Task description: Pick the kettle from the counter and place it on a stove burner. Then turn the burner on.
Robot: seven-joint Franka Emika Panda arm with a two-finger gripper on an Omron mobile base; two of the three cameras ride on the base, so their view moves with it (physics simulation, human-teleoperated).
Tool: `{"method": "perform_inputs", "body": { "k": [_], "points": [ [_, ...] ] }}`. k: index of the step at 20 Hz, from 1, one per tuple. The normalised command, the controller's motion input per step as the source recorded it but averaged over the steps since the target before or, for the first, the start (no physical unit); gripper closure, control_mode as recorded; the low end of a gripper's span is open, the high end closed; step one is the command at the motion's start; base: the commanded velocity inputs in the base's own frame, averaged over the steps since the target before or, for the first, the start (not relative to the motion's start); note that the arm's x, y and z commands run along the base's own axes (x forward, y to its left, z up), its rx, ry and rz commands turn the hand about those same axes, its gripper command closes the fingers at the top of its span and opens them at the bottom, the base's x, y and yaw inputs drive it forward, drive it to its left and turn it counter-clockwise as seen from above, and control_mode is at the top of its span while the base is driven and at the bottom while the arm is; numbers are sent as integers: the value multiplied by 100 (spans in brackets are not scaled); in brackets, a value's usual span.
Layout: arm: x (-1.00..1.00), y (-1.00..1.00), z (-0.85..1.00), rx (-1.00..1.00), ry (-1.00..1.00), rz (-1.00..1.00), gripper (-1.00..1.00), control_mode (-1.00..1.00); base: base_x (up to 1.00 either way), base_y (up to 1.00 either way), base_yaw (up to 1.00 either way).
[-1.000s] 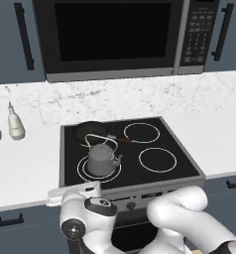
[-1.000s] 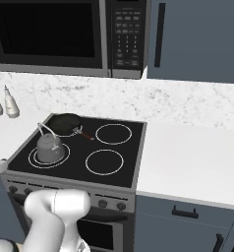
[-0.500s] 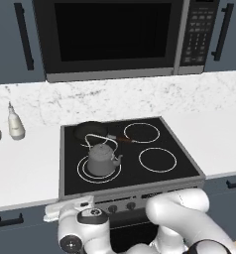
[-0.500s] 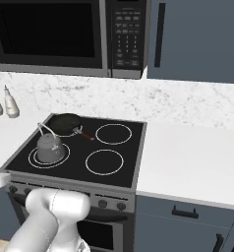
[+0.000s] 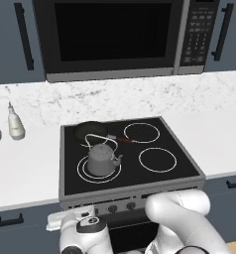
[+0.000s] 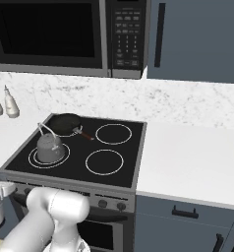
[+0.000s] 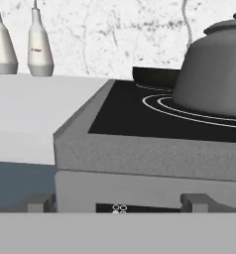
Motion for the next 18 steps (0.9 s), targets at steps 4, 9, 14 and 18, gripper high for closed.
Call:
{"method": "perform_inputs", "body": {
  "k": [4,9,14,18],
  "points": [
    [0,0,-38,0,0,-3,-100,-100,0,0,0],
    [0,0,-33,0,0,-2,-100,-100,0,0,0],
    [0,0,-33,0,0,0,-100,-100,0,0,0],
    [0,0,-28,0,0,-1,-100,-100,0,0,0]
  ]
}}
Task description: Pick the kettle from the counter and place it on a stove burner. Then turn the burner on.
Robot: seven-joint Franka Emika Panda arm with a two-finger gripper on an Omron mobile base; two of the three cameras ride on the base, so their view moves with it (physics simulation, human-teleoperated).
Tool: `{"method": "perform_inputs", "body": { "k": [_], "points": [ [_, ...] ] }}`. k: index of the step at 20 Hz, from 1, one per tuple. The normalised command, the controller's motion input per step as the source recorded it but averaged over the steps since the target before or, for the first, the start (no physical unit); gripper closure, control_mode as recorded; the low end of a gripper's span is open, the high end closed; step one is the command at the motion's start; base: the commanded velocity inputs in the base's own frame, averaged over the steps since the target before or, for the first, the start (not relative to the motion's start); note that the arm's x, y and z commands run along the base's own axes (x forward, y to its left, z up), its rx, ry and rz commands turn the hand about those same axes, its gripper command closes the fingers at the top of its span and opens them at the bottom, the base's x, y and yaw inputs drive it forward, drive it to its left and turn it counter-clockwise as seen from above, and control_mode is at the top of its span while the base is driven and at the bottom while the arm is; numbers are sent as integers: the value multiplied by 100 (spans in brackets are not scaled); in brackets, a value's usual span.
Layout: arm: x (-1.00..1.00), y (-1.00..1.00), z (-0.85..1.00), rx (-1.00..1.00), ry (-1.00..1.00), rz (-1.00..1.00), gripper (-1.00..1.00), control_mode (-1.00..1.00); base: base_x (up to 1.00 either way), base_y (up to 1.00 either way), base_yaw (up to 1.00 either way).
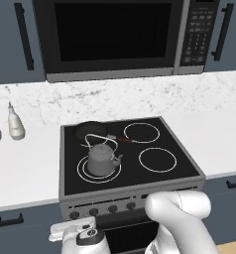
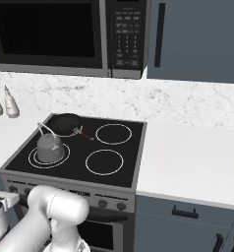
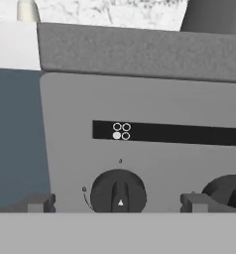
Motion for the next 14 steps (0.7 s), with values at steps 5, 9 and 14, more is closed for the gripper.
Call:
{"method": "perform_inputs", "body": {
  "k": [5,9,14],
  "points": [
    [0,0,-21,0,0,-1,-100,-100,0,0,0],
    [1,0,-12,0,0,0,-100,-100,0,0,0],
    [0,0,2,0,-5,0,-100,-100,0,0,0]
  ]
}}
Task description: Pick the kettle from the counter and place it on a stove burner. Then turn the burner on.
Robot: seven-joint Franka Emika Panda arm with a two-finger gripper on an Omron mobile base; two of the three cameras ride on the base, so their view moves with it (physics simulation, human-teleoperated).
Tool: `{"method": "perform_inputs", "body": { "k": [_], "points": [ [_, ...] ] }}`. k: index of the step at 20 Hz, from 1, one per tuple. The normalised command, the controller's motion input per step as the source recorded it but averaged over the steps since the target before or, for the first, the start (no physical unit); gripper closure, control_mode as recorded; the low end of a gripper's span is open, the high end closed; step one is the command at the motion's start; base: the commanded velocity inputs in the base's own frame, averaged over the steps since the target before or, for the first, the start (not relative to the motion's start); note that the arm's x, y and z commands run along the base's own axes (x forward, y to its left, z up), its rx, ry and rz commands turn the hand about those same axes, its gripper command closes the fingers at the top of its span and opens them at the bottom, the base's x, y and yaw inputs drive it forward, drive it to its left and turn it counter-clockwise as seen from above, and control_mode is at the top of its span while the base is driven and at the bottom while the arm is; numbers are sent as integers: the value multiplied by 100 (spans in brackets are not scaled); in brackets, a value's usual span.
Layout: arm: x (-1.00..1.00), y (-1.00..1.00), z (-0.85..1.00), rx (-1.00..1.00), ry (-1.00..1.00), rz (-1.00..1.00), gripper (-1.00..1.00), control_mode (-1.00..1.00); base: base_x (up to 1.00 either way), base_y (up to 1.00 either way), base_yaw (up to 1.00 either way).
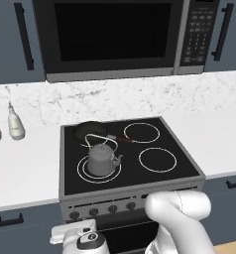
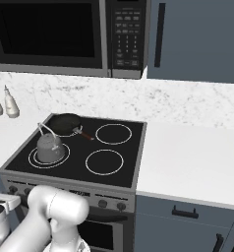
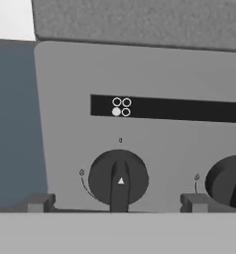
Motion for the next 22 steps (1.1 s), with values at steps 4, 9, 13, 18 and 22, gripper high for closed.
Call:
{"method": "perform_inputs", "body": {
  "k": [4,9,13,18,22],
  "points": [
    [0,-1,8,0,-5,0,-100,-100,0,0,0],
    [0,-1,0,0,0,0,-100,-100,0,0,0],
    [6,-1,-1,0,0,0,-100,-100,0,0,0],
    [15,-12,0,0,0,0,-100,-100,0,0,0],
    [14,-10,0,0,0,0,-100,-100,0,0,0]
  ]
}}
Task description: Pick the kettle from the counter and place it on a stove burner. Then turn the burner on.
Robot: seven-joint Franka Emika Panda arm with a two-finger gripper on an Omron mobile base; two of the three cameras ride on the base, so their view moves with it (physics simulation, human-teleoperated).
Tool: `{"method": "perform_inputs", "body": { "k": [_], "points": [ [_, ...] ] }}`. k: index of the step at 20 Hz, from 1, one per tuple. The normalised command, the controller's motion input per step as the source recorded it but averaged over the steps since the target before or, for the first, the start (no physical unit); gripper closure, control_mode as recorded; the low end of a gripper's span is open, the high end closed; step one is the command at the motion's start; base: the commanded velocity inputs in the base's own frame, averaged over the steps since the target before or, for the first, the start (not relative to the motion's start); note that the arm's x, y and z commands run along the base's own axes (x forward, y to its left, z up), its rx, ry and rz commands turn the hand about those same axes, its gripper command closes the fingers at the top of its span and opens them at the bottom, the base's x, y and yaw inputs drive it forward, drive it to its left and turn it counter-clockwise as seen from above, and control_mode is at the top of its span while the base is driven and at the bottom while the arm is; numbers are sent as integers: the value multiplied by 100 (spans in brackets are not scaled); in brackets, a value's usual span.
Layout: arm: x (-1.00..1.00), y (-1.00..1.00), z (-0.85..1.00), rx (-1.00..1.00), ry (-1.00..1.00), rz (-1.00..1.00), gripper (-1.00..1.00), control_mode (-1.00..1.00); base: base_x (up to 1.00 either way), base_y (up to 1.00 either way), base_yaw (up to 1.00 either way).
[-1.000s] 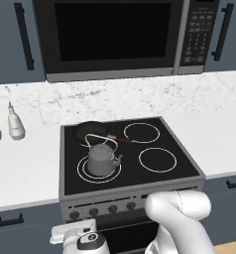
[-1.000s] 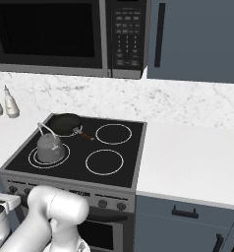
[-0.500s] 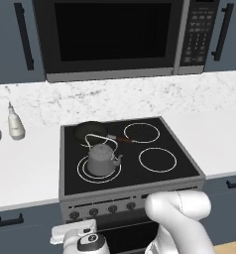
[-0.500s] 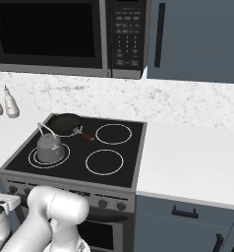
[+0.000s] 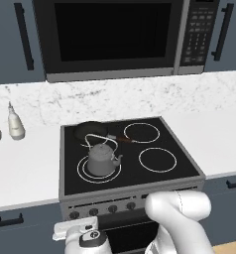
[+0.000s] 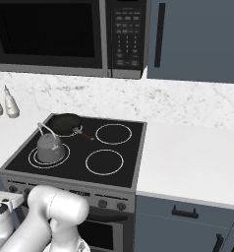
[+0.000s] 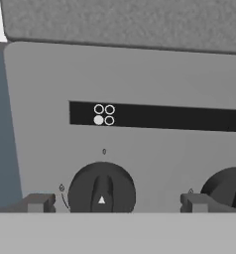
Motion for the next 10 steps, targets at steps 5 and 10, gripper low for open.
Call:
{"method": "perform_inputs", "body": {
  "k": [5,10],
  "points": [
    [14,-1,0,0,0,0,-100,-100,0,0,0],
    [17,0,-3,0,0,0,-100,-100,0,0,0]
  ]
}}
